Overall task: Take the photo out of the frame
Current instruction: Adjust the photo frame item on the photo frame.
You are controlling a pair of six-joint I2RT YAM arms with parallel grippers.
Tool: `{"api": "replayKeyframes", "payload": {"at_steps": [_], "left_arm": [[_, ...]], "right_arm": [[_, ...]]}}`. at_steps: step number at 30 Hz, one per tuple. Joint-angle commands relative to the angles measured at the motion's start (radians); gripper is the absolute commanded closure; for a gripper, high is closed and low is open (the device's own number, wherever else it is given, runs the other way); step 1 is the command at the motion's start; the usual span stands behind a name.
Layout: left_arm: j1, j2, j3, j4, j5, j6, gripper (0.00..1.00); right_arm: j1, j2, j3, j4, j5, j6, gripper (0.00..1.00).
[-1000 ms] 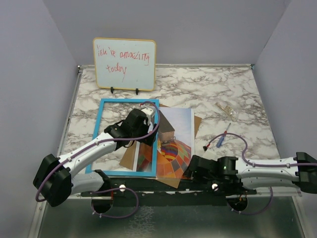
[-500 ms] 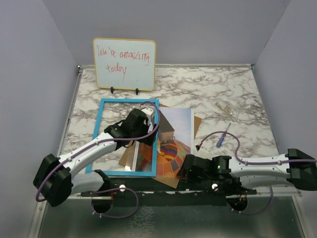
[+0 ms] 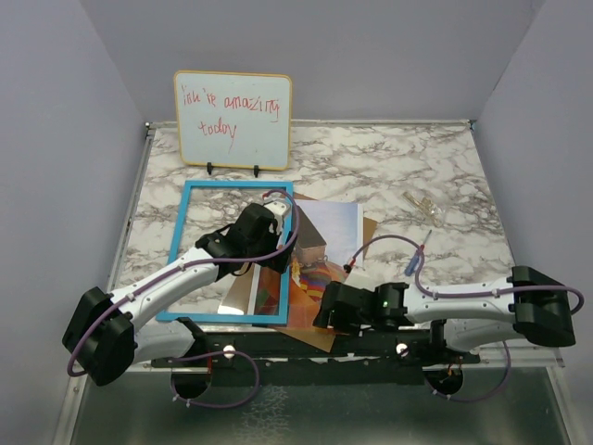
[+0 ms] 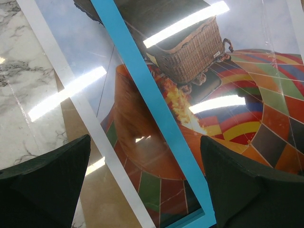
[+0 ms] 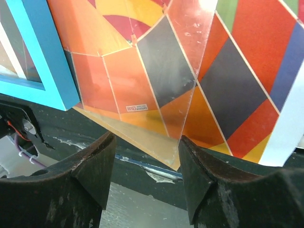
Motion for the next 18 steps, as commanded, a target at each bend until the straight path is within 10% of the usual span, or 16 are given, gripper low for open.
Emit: {"api": "replayKeyframes", "payload": {"at_steps": [1, 18], "left_arm": [[-0.003, 0.001, 0.008, -0.006, 0.017, 0.008, 0.04], [-0.003, 0.019, 0.015, -0.009, 0.01, 0.007, 0.04]], "right_arm": [[-0.002, -0.084, -0.036, -0.07, 0.018, 0.028, 0.4], [-0.002, -0.622, -0.399, -0.209, 0.093, 0.278, 0.36]]}}
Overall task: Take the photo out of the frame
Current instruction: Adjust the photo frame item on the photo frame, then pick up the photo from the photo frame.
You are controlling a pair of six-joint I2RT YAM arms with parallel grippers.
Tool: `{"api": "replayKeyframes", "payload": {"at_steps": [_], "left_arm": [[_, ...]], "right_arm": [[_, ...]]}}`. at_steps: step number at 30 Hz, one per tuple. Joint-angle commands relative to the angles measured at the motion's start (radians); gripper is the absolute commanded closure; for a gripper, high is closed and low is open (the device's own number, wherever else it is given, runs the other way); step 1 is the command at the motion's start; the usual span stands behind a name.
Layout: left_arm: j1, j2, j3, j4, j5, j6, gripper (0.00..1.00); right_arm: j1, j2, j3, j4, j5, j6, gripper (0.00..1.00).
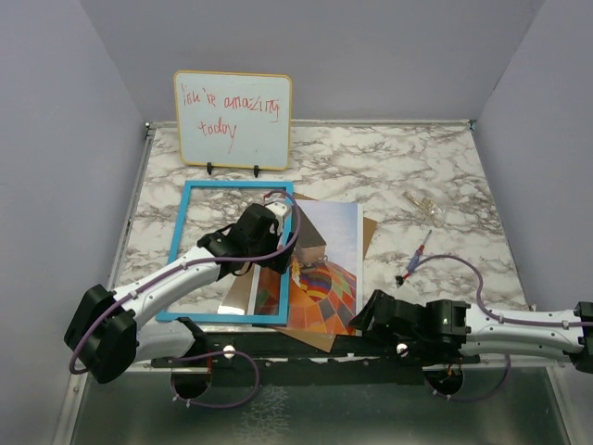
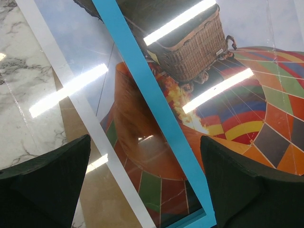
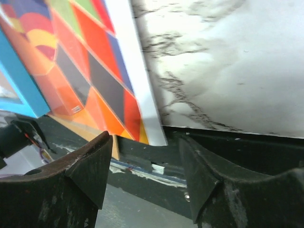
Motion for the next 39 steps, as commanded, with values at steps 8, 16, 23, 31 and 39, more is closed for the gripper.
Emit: {"api": "replayKeyframes", "payload": {"at_steps": [8, 16, 23, 31, 39], "left_arm": [[-0.002, 0.012, 0.016, -0.009, 0.006, 0.005, 0.04], [-0.002, 0.024, 0.019, -0.011, 0.004, 0.004, 0.04], [-0.002, 0.029, 0.021, -0.012, 0.004, 0.003, 0.04], [-0.003, 0.039, 0.024, -0.013, 0.007, 0.005, 0.04], [-0.002, 0.051, 0.027, -0.014, 0.009, 0.005, 0.04]], "right_arm": [[-0.003, 0.044, -0.182, 0.206, 0.041, 0.102, 0.35], [-0.002, -0.008, -0.149, 0.13, 0.118, 0.119, 0.36], [-0.003, -0.206, -0.182, 0.14, 0.167, 0.073, 0.36], [-0.002, -0.407, -0.252, 0.2, 0.218, 0.04, 0.35], [-0.003, -0.207, -0.176, 0.134, 0.186, 0.09, 0.35]]}}
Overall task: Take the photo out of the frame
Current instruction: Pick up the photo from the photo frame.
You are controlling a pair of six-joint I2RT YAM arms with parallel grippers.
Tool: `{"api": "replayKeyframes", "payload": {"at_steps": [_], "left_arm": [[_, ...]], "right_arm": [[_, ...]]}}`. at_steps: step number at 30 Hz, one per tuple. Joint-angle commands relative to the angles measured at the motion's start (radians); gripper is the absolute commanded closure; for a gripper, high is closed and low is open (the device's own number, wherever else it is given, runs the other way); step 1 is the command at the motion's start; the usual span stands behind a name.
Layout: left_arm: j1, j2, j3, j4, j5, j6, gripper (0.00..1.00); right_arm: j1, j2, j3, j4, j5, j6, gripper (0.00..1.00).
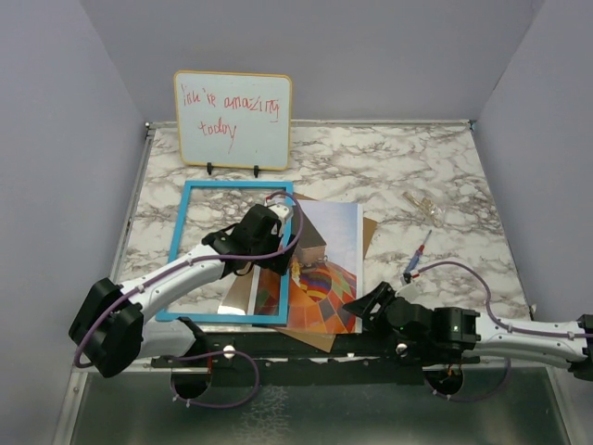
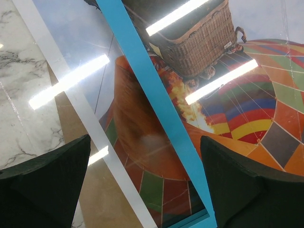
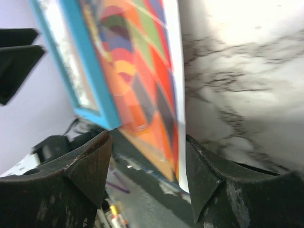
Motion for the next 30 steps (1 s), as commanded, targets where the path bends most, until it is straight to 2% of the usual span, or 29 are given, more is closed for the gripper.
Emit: {"api": "replayKeyframes", "payload": {"at_steps": [1, 4, 7, 10, 18, 25, 30], "left_arm": [[-0.003, 0.008, 0.028, -0.012, 0.009, 0.006, 0.04], [-0.003, 0.007, 0.026, -0.013, 0.007, 0.005, 0.04], [-0.003, 0.01, 0.026, -0.013, 0.004, 0.004, 0.04], [-0.003, 0.016, 0.029, -0.015, 0.003, 0.004, 0.04], [-0.003, 0.021, 0.033, -0.019, 0.003, 0.003, 0.04], [0.0, 0.022, 0.033, -0.021, 0.001, 0.004, 0.03], [0.0, 0.028, 0.035, -0.021, 0.012, 0.008, 0.02]], "right_arm": [[-0.003, 0.142, 0.012, -0.084, 0.024, 0.025, 0.35], [-0.002, 0.233, 0.019, -0.056, 0.01, 0.055, 0.38], [-0.003, 0.273, 0.009, 0.05, -0.018, 0.018, 0.42], [-0.002, 0.248, 0.012, 0.108, -0.016, 0.003, 0.48], [-0.004, 0.131, -0.032, 0.093, -0.007, -0.001, 0.53], [-0.004, 0.159, -0.071, 0.14, -0.026, 0.029, 0.56], [-0.005, 0.149, -0.102, 0.235, -0.01, 0.018, 0.58]]}}
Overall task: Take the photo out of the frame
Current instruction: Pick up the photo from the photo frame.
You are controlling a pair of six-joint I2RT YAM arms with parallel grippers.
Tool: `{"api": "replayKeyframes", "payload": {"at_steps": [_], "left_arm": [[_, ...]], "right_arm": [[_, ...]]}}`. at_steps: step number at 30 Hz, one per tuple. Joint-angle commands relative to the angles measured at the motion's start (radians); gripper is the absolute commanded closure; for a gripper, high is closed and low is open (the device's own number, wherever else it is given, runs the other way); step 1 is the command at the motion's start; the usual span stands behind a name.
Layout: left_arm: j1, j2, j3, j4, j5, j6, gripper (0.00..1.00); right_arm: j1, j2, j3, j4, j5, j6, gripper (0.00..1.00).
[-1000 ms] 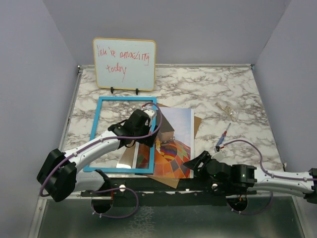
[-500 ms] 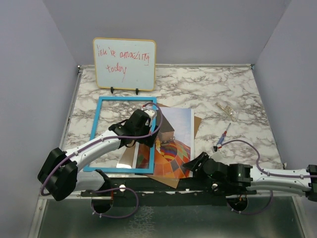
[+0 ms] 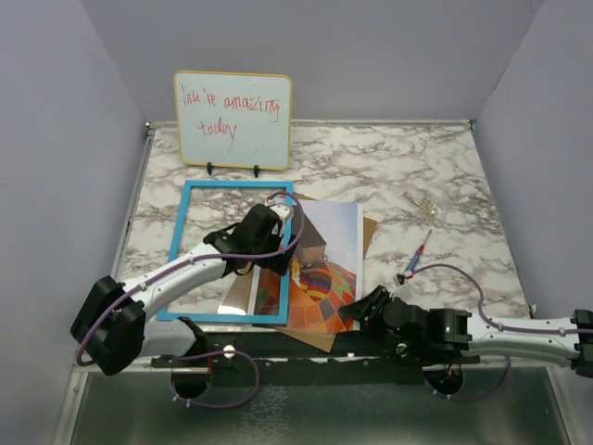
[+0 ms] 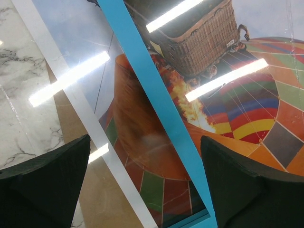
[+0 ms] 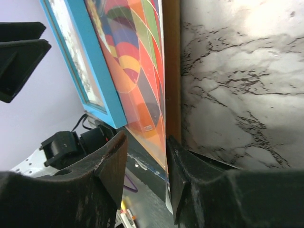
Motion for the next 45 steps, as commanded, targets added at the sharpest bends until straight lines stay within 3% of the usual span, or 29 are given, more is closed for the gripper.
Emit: {"api": "replayKeyframes", "payload": {"at_steps": [1, 11, 19, 29, 45], "left_arm": [[-0.001, 0.014, 0.031, -0.015, 0.015, 0.01, 0.02], [0.0, 0.026, 0.034, -0.017, 0.023, 0.013, 0.02], [0.0, 0.019, 0.033, -0.019, 0.021, 0.011, 0.01], [0.0, 0.02, 0.031, -0.019, 0.022, 0.013, 0.01], [0.002, 0.024, 0.033, -0.021, 0.022, 0.014, 0.01]], "right_arm": [[-0.005, -0.019, -0.056, 0.043, 0.021, 0.008, 0.6], [-0.01, -0.005, -0.046, -0.029, 0.043, 0.009, 0.76], [-0.025, 0.088, -0.051, 0.074, 0.029, -0.016, 0.73], [-0.127, 0.159, -0.06, 0.258, -0.06, -0.125, 0.8], [-0.171, 0.32, 0.022, 0.316, -0.128, -0.222, 0.88]]}}
